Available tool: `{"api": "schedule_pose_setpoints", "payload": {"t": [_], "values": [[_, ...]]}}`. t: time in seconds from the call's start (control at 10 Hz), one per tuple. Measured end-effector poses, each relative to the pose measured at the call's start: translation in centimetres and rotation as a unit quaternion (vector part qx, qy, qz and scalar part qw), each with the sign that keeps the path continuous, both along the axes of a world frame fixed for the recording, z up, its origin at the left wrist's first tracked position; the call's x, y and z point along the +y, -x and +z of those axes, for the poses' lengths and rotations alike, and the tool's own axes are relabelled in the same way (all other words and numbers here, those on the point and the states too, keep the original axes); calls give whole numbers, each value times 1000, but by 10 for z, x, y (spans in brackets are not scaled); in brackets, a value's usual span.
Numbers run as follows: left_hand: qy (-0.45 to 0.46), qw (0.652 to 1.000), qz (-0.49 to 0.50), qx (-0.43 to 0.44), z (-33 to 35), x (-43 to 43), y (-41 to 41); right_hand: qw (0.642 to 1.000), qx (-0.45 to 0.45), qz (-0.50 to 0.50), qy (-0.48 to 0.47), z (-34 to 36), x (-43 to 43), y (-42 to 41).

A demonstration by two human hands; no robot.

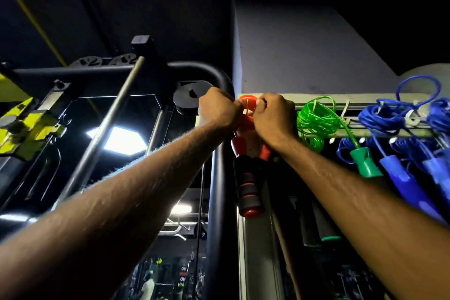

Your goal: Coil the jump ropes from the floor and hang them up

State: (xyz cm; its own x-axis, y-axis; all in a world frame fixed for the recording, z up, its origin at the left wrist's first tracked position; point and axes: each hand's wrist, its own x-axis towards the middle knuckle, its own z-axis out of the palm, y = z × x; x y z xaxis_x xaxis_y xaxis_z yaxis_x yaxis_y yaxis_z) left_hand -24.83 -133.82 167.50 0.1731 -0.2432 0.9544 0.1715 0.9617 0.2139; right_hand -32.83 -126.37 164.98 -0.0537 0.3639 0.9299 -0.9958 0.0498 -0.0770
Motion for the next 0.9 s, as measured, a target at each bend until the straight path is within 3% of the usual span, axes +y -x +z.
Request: {"api": "schedule_pose_setpoints", "payload": {"t": [0.4,0.8,0.9], "values": [[68,995,72,20,-32,-3,4,997,-39,-28,-54,-4,9,0],[41,997,70,-18,-51,16,-14,985,-41,-35,-162,-29,27,-1],[8,997,76,4,-55,30,-24,988,-38,-15,-150,-32,44,-1]]}}
